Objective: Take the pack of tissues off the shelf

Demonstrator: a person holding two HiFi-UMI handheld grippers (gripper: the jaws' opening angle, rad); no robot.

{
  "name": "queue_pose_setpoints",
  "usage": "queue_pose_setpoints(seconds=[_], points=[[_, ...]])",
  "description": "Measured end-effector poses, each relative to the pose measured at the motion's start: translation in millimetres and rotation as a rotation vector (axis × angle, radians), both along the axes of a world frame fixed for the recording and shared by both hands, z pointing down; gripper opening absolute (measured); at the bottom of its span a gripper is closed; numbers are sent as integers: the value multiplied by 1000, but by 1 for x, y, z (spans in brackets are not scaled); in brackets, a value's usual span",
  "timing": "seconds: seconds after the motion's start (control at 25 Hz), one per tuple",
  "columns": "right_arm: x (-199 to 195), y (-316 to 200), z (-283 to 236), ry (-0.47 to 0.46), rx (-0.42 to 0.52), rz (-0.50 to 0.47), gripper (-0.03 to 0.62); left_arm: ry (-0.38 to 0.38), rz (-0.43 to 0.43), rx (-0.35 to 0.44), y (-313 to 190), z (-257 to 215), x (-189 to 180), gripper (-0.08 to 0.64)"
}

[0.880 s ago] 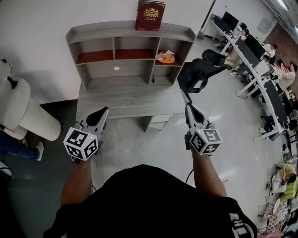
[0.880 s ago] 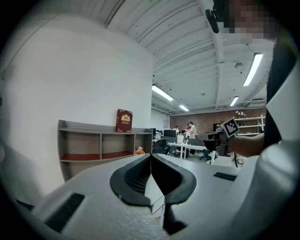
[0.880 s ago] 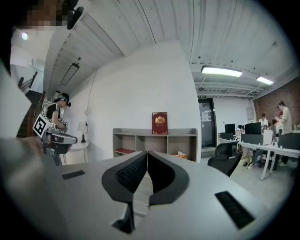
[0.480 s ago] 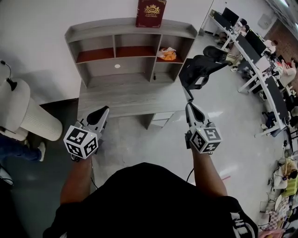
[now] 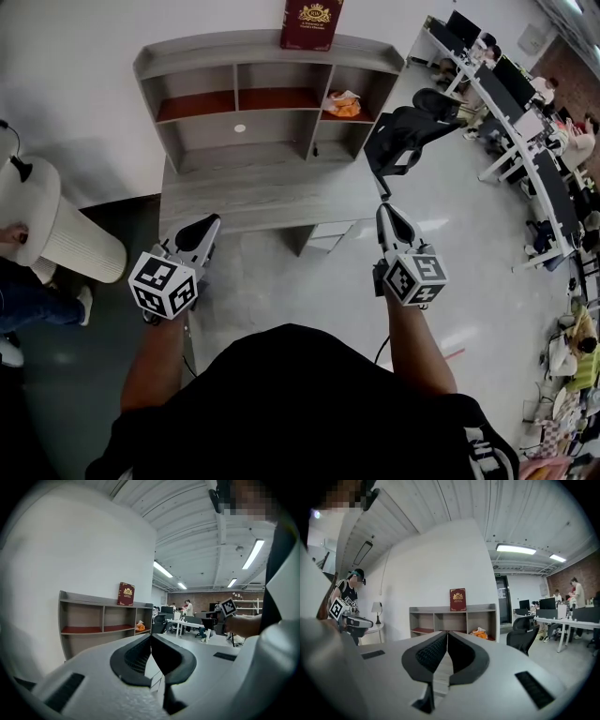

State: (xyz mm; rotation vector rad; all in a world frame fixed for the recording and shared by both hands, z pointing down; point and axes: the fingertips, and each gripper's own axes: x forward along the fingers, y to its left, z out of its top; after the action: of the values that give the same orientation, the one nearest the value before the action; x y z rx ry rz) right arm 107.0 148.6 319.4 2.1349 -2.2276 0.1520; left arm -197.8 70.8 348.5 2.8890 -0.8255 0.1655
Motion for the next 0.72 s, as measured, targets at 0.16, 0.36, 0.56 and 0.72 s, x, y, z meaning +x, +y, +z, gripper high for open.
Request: queue_pose_setpoints(seconds=[0.16,0.36,0.56,0.72], points=[[-13,-6,4,-8,-1,8,14,-5,5,-16,-6,9,-16,17],[-32,-12,14,-9,-10,-4,14,-13,4,-24,-8,17,-31,17],[-32,-16,16,-8,-12,-2,14,-22,1,-37,-11,23,-37,17],[-20,-25,21,-15,-11,9,14,-36,11,-49,-22,29,-26,17]])
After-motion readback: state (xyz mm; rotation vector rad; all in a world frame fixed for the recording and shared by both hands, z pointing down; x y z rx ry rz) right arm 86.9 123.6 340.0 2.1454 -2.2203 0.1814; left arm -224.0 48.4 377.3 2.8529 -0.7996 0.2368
